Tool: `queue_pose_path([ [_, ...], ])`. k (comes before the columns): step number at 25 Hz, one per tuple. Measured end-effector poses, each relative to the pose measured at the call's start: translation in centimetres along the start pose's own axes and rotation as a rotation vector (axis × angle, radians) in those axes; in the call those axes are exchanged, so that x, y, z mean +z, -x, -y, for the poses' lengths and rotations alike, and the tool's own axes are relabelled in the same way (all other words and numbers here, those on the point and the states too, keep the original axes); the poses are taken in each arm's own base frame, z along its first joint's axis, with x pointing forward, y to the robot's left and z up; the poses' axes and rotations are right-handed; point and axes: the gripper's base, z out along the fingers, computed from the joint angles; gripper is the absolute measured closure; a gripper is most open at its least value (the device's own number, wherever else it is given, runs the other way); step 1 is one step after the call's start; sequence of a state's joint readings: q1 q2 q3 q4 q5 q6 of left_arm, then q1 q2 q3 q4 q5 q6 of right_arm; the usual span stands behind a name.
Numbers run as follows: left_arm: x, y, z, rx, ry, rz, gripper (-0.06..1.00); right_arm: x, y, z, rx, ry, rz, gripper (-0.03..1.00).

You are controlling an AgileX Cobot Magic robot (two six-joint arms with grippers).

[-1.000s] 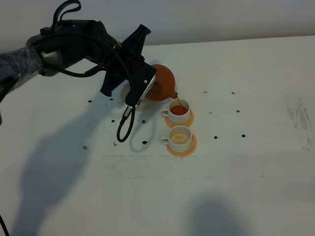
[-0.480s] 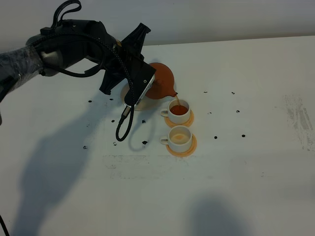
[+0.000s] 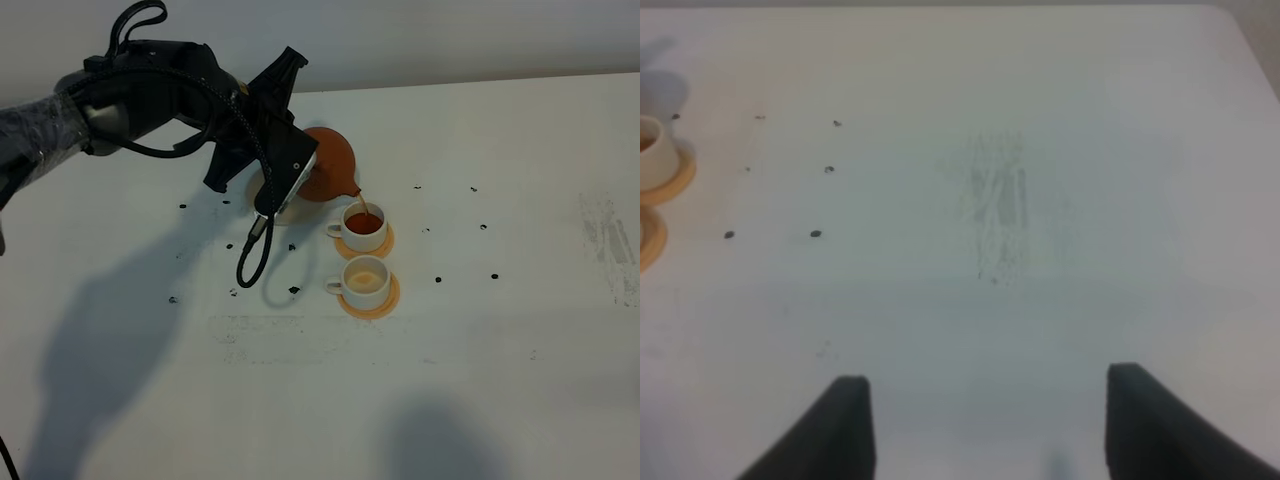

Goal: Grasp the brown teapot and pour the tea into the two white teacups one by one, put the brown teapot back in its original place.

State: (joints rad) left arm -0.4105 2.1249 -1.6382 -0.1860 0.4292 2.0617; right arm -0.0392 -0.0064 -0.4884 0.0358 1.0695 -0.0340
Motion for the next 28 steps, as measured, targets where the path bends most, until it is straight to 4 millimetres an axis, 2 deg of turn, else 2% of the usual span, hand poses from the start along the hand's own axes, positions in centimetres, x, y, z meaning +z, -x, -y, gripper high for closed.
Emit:
queue_pose_path([
  [28,0.05,0.52,-0.12,0.032,-0.003,0.000,0.84,0.00,0.00,0.00,0.000,0.000,0.000,0.45],
])
